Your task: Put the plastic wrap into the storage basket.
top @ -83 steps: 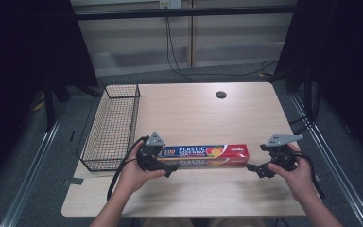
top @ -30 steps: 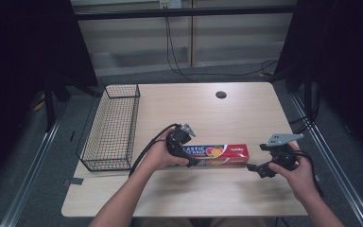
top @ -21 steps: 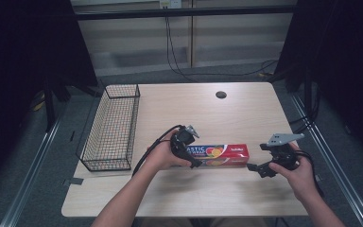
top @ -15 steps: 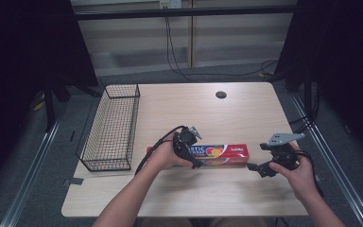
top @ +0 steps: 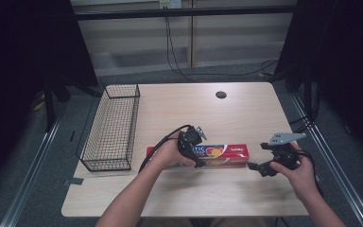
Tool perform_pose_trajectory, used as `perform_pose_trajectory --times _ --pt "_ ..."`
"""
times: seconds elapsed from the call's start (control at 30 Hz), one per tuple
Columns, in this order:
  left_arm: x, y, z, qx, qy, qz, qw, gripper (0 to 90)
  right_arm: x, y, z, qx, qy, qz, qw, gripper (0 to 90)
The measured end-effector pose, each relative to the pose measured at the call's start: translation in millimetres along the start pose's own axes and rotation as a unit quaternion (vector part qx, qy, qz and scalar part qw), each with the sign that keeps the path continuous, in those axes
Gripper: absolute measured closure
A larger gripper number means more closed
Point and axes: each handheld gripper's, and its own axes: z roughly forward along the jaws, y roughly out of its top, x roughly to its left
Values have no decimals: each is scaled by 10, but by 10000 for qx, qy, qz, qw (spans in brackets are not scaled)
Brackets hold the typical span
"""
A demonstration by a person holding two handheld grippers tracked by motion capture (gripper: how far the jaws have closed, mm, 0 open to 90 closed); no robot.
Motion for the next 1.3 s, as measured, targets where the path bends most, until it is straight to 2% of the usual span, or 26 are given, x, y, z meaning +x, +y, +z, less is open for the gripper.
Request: perform_pose_trajectory --times 0.03,0.07,0.2,0.4,0.43,0.53,0.63,0.67,0.7,0.77,0.8,0.83,0.87,0.9,0.97,1.07,1.1,1.17,1.3 --pt "-7 -1 8 -29 1 -51 10000 100 -2 0 3 -7 23 2 10000 20" --pt "1 1 10 13 -13 27 10000 107 -2 0 3 -1 21 4 10000 20" --pt "0 7 30 28 -27 95 9999 117 -6 2 -3 -13 20 -7 10000 20" --pt "-4 6 56 62 -78 32 9999 146 -11 3 -9 -7 28 -11 10000 22" --pt "4 8 66 64 -89 118 9999 153 -9 3 -5 -10 21 -23 10000 23" --pt "-9 11 88 58 -92 32 9999 156 -8 6 -4 -1 14 -30 10000 23" --pt "0 14 87 58 -132 90 9999 173 -9 3 -5 8 8 -30 10000 23" --pt "3 18 81 127 -120 158 9997 185 -13 3 -4 6 15 -44 10000 23" --pt "0 18 81 95 -123 115 9998 196 -12 2 -5 3 9 -26 10000 23" --pt "8 18 80 98 -138 216 9996 211 -16 3 -3 -7 28 -32 10000 23" --pt "5 15 84 55 -128 127 9998 219 -16 3 -5 1 25 -33 10000 24" --pt "8 18 82 71 -139 146 9998 223 -15 4 -3 1 30 -41 10000 24" --pt "20 22 76 150 -152 281 9994 227 -12 4 -3 8 32 -28 10000 24" --pt "13 22 82 133 -128 246 9995 234 -12 4 -3 2 21 -31 10000 24" --pt "8 27 83 182 -109 332 9992 239 -14 5 0 -3 32 -48 10000 24" --pt "0 29 94 205 -112 315 9992 259 -14 7 2 -8 37 -59 10000 24" --pt "14 38 84 331 -102 438 9984 268 -14 6 2 -3 24 -67 10000 24" --pt "20 45 96 284 -83 446 9986 286 -16 7 2 -7 37 -70 10000 24" --pt "14 68 95 421 -60 478 9979 297 -19 9 -13 -23 8 -59 10000 24"
